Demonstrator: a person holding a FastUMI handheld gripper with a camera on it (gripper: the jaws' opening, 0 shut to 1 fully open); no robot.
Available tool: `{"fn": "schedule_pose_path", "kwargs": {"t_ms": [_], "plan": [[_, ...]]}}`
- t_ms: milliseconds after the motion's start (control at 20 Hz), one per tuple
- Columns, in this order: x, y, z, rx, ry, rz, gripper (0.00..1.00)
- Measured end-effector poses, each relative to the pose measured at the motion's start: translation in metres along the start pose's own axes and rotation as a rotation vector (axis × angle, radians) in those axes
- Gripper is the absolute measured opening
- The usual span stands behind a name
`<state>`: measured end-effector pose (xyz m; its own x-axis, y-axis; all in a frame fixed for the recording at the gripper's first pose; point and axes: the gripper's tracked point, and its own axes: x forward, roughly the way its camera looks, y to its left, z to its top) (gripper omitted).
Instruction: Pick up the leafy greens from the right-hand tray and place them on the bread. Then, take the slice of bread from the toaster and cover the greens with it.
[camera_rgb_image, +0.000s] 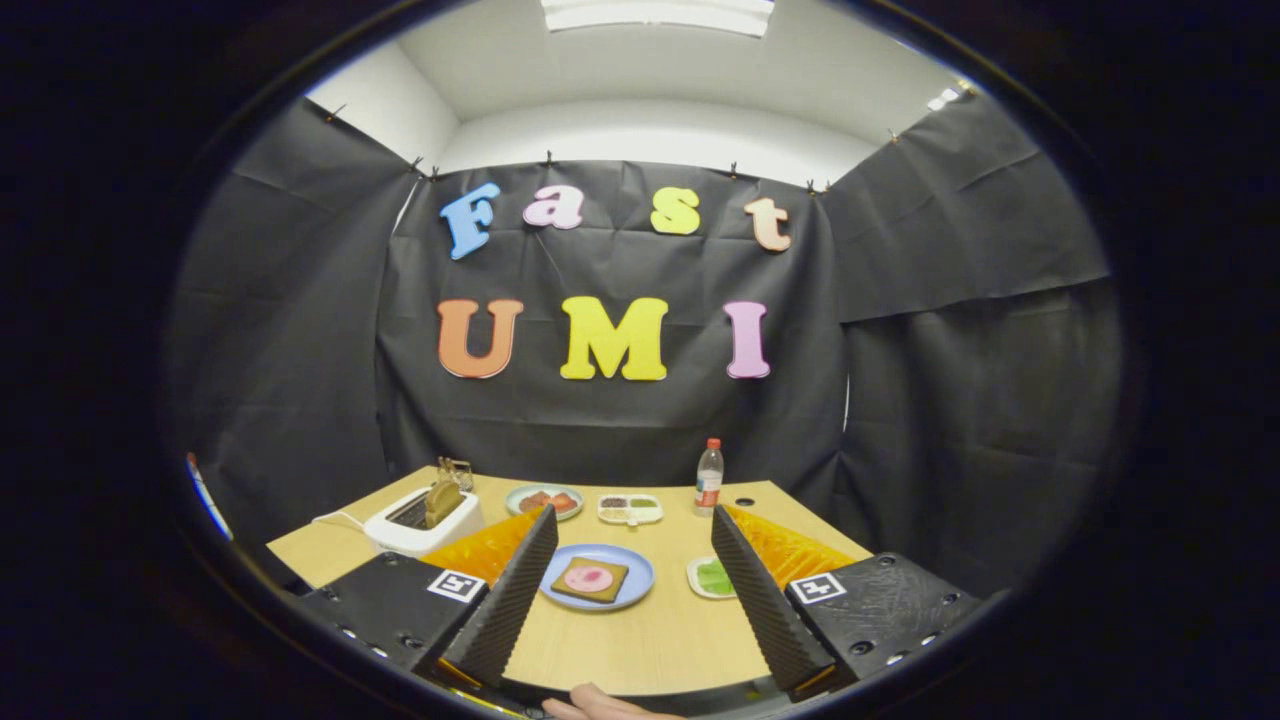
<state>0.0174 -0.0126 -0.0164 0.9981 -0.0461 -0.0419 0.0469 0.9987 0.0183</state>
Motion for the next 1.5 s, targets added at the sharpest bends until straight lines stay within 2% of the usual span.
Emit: {"fn": "schedule_pose_path", "kwargs": {"t_ms": [350,900,1050,1350,1500], "plan": [[0.071,-0.03,-0.053,-0.022,0.145,-0.021,0.94],[0.22,-0.135,-0.187,-0.075,0.5,-0.151,0.95],[0.241,-0.153,-0.23,-0.055,0.645,-0.142,0.95],[0.259,-0.168,-0.26,-0.061,0.74,-0.149,0.94],[0.258,-0.166,-0.272,-0.026,0.782,-0.143,0.84]]}}
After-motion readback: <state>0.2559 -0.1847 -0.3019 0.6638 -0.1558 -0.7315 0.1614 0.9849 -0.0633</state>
